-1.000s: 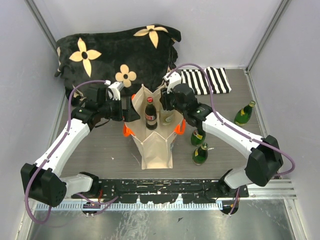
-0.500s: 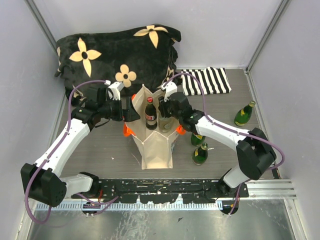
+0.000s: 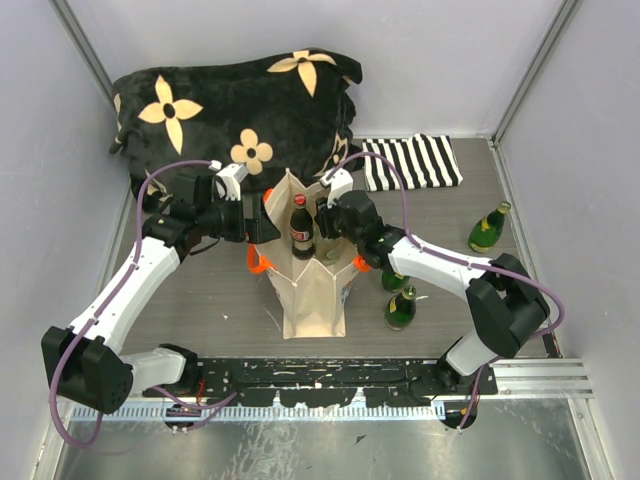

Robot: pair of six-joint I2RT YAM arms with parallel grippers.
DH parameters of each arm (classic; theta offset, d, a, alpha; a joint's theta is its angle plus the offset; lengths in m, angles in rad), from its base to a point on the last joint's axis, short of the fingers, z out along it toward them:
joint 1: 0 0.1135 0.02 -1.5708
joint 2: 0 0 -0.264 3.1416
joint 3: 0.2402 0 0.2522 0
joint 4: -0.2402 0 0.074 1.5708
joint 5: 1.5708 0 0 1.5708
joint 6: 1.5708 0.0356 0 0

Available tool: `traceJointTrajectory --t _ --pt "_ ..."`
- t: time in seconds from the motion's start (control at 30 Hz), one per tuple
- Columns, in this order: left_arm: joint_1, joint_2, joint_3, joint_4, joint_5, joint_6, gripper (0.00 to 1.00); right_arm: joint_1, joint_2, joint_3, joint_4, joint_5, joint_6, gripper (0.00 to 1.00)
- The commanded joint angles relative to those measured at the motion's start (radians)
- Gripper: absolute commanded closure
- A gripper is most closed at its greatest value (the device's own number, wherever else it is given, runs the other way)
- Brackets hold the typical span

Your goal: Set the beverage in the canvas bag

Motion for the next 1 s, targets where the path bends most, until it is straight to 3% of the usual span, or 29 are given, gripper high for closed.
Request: traceJointTrajectory --t 0.0,0.13,0.2,0.27,0.37,0.5,0.97 --pt "-0.004 -0.003 0.040 0.011 0.009 0.007 0.02 0.011 -0.033 0.001 0.114 0.009 -0.038 0.99" --pt "-0.003 -0.001 0.039 0.014 0.011 0.006 0.02 0.013 -0.042 0.000 0.053 0.004 -0.047 0.95" --pt "-0.004 0.001 0.039 0.014 0.011 0.006 0.02 0.013 -0.052 -0.001 0.025 0.000 -0.052 0.87" --pt "-0.004 0.004 0.039 0.015 0.011 0.006 0.02 0.013 -0.064 -0.005 0.000 -0.001 -0.059 0.71" --pt "-0.004 0.008 0.039 0.021 0.016 0.004 0.02 0.013 -0.081 -0.011 -0.026 0.005 -0.072 0.55" --pt "-0.005 0.017 0.041 0.027 0.020 0.000 0.02 0.013 -0.098 -0.018 -0.039 0.024 -0.082 0.42" --pt "-0.004 0.037 0.054 0.034 0.025 -0.001 0.02 0.012 -0.105 0.022 -0.054 0.033 -0.094 0.38"
